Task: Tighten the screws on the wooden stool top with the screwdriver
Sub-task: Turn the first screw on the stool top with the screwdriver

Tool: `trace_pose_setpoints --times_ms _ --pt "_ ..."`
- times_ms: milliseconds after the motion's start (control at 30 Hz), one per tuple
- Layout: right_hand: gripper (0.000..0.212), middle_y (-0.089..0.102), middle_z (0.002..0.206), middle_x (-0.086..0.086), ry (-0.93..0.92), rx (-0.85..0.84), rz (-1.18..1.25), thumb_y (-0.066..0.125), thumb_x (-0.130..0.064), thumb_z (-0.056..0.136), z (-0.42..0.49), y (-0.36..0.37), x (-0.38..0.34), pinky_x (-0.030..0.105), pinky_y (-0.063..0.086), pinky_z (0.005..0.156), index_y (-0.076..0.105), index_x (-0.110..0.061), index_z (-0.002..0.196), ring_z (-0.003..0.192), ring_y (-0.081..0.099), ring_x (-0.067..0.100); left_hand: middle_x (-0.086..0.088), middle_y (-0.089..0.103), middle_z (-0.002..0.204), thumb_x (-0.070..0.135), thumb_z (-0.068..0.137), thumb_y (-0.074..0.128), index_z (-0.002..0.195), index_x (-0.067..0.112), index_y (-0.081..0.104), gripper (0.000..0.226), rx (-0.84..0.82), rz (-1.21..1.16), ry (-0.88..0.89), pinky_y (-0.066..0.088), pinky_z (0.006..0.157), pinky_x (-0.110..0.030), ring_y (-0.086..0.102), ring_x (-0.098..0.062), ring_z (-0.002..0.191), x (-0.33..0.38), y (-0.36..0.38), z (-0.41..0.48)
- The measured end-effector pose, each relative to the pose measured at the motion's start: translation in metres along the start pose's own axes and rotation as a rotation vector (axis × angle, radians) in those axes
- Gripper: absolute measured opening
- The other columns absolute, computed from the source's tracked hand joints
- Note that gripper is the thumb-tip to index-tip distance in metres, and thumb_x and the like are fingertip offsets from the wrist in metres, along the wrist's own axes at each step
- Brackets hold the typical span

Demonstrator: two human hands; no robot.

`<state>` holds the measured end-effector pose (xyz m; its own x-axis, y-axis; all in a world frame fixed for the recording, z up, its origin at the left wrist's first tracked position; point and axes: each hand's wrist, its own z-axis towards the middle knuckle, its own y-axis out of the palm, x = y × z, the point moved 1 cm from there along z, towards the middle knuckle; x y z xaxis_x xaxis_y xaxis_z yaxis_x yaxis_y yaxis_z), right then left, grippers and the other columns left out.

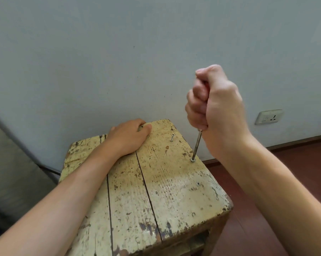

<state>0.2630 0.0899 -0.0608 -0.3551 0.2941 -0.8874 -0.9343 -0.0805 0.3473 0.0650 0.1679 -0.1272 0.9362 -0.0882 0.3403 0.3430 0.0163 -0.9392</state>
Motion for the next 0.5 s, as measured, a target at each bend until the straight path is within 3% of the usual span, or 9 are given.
trace_pose_setpoints --times_ms 100,167,233,300,400,500 --pt "0.045 0.027 0.052 -0.006 -0.089 0.253 0.012 0.041 -0.021 0.107 -0.005 0.001 0.006 0.019 0.020 0.042 0.033 -0.024 0.063 0.044 0.020 0.014 0.005 0.061 0.134 0.056 0.104 0.031 0.135 0.030 0.055 0.048 -0.007 0.001 0.000 0.035 0.111 -0.049 0.054 -0.023 0.126 0.000 -0.001 -0.001" --pt "0.043 0.032 0.052 -0.007 -0.076 0.211 -0.011 0.044 -0.024 0.106 -0.003 -0.004 0.007 0.021 0.023 0.043 0.039 -0.023 0.064 0.046 0.023 0.013 0.005 0.062 0.131 0.056 0.104 0.031 0.134 0.029 0.056 0.048 -0.008 0.005 0.002 0.035 0.111 -0.049 0.055 -0.023 0.123 0.001 -0.001 0.000" --pt "0.030 0.045 0.057 -0.005 -0.053 0.054 -0.094 0.052 -0.027 0.097 0.004 -0.009 0.004 0.029 0.033 0.051 0.054 -0.023 0.067 0.052 0.036 0.015 0.005 0.063 0.129 0.056 0.104 0.031 0.132 0.029 0.057 0.047 -0.009 0.010 0.005 0.036 0.110 -0.049 0.056 -0.022 0.121 0.001 0.000 0.000" --pt "0.015 0.064 0.073 -0.003 -0.036 -0.178 -0.130 0.055 -0.022 0.086 0.013 -0.017 -0.003 0.032 0.044 0.068 0.070 -0.024 0.088 0.068 0.056 0.016 0.006 0.063 0.128 0.057 0.104 0.030 0.132 0.029 0.057 0.048 -0.006 0.009 0.005 0.037 0.110 -0.049 0.056 -0.022 0.120 0.001 0.000 0.000" --pt "0.037 0.076 0.096 0.007 0.110 -0.571 0.008 0.047 -0.011 0.086 0.022 -0.026 -0.012 0.029 0.055 0.079 0.072 -0.016 0.113 0.084 0.071 0.020 0.005 0.064 0.128 0.057 0.103 0.031 0.131 0.030 0.058 0.047 0.000 0.011 0.008 0.038 0.109 -0.049 0.057 -0.023 0.120 0.000 0.000 0.001" --pt "0.030 0.076 0.077 0.012 0.204 -0.815 -0.005 0.050 -0.023 0.089 0.015 -0.023 -0.012 0.029 0.055 0.063 0.078 -0.014 0.085 0.062 0.070 0.023 0.005 0.065 0.126 0.058 0.103 0.030 0.128 0.031 0.059 0.046 -0.005 0.005 0.022 0.039 0.108 -0.050 0.058 -0.024 0.118 -0.001 0.001 0.001"
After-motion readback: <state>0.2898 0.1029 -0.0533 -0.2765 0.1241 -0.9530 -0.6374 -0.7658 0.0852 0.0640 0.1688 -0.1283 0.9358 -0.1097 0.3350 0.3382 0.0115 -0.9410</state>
